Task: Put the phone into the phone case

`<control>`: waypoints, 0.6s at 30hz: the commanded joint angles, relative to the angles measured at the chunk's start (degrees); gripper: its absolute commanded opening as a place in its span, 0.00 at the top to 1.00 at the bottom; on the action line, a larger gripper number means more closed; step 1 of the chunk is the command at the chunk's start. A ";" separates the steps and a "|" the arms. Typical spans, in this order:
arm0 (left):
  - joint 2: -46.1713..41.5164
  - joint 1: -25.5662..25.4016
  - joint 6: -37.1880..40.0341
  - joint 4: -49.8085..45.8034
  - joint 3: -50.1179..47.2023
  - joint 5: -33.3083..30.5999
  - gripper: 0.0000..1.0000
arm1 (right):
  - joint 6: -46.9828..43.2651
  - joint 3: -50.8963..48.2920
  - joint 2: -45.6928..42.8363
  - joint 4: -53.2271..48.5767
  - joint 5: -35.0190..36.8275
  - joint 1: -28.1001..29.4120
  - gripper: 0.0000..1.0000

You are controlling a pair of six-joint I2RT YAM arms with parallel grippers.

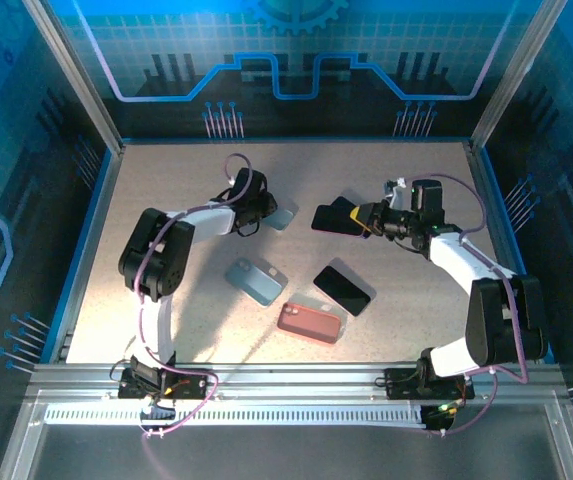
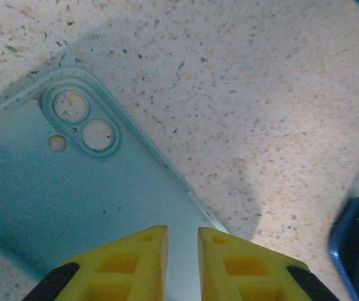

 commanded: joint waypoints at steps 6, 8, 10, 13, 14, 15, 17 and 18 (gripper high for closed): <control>4.61 0.50 -1.07 -5.29 3.08 4.58 0.82 | -1.23 -1.35 -3.03 -0.04 -1.43 -1.77 1.00; 4.49 0.19 -1.88 -5.32 2.19 4.79 0.82 | -1.32 -1.85 -3.79 -0.15 -1.34 -2.00 1.00; 4.79 -0.18 -2.28 -6.38 2.11 4.80 0.83 | -1.44 -2.12 -4.28 -0.60 -1.32 -2.08 1.00; 4.48 -1.16 -3.29 -6.50 0.83 5.02 0.84 | -1.62 -2.32 -4.89 -1.18 -1.32 -2.16 1.00; 4.31 -1.64 -3.71 -6.59 0.26 5.04 0.84 | -1.63 -2.52 -5.11 -1.22 -1.31 -2.10 1.00; 3.98 -2.11 -4.40 -6.51 -0.35 5.18 0.84 | -1.62 -2.63 -5.26 -1.43 -1.32 -2.12 1.00; 3.28 -3.27 -6.45 -5.99 -1.87 5.44 0.85 | -1.54 -3.07 -5.99 -1.62 -1.36 -2.15 1.00; 2.90 -3.92 -7.95 -5.57 -2.80 5.66 0.85 | -1.47 -3.43 -6.44 -1.66 -1.42 -2.12 1.00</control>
